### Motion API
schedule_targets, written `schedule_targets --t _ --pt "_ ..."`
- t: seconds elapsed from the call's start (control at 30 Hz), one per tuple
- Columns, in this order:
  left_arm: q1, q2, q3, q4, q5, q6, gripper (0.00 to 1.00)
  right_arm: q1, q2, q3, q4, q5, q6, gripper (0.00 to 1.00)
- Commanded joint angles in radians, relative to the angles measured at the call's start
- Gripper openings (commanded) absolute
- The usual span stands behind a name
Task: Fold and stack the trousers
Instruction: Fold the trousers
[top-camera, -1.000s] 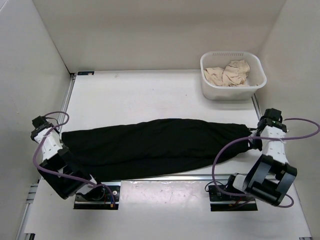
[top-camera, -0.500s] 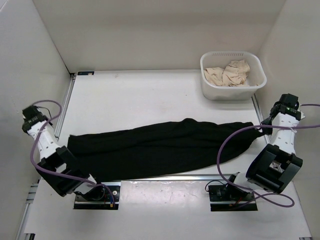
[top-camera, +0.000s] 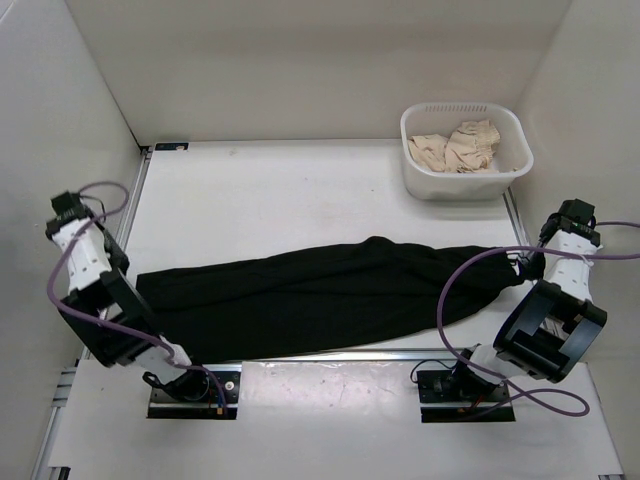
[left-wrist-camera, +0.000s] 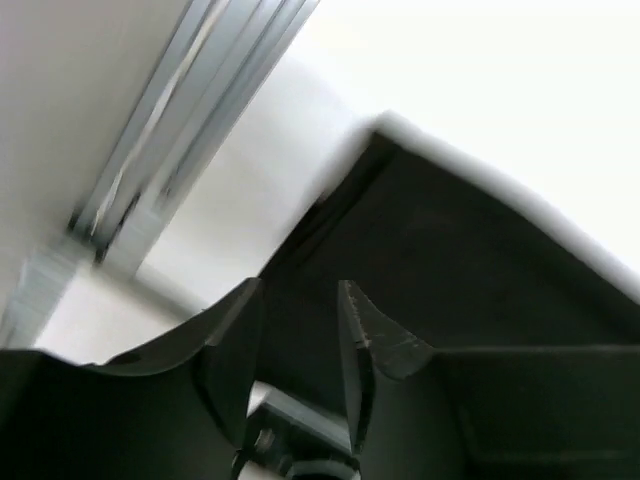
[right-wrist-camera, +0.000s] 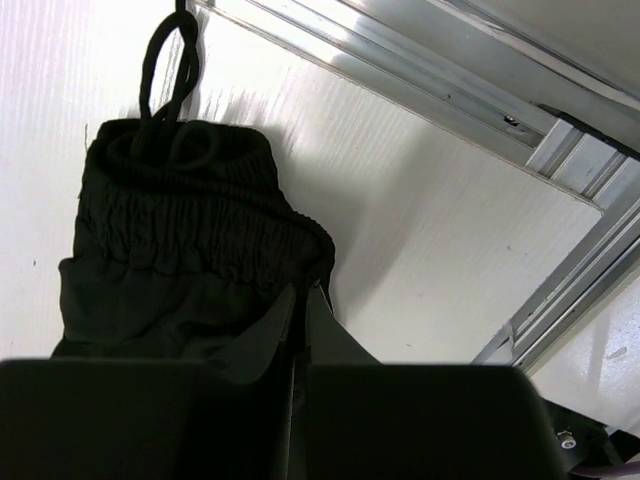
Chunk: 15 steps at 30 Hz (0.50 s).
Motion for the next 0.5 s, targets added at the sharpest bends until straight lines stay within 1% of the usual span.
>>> schedule_targets --t 0.0,0.03,0.1,0.2,0.33,0.37,0.4,0.43,0.47 --pt "-0.044 0.095 0.155 -0.019 0.192 -0.001 0.48 -0.001 0.009 -0.007 0.016 -0.029 -0.024 0.00" --pt "-0.059 0.154 0.166 -0.019 0.192 -0.001 0.48 -0.001 0.009 -0.007 0.016 -0.029 -0.024 0.00" --pt "-0.073 0.227 0.166 -0.019 0.179 -0.001 0.53 -0.001 0.009 0.002 0.016 -0.020 -0.024 0.00" --pt "-0.082 0.288 0.155 -0.019 0.178 -0.001 0.54 -0.001 0.009 0.002 0.005 -0.011 -0.024 0.00" --pt "-0.082 0.310 0.167 -0.019 0.224 -0.001 0.54 -0.001 0.009 0.002 -0.004 -0.002 -0.024 0.00" --pt "-0.082 0.310 0.167 -0.019 0.224 -0.001 0.50 -0.001 0.009 0.002 -0.004 -0.002 -0.024 0.00" --pt "-0.082 0.310 0.167 -0.010 0.224 -0.001 0.50 -0.001 0.009 0.002 -0.004 -0.002 -0.024 0.00" --pt "-0.082 0.310 0.167 -0.001 0.224 -0.001 0.48 -0.001 0.000 0.002 -0.004 0.009 -0.024 0.00" --pt "-0.082 0.321 0.158 -0.001 0.200 -0.001 0.47 -0.001 0.000 0.002 -0.004 0.009 -0.024 0.00"
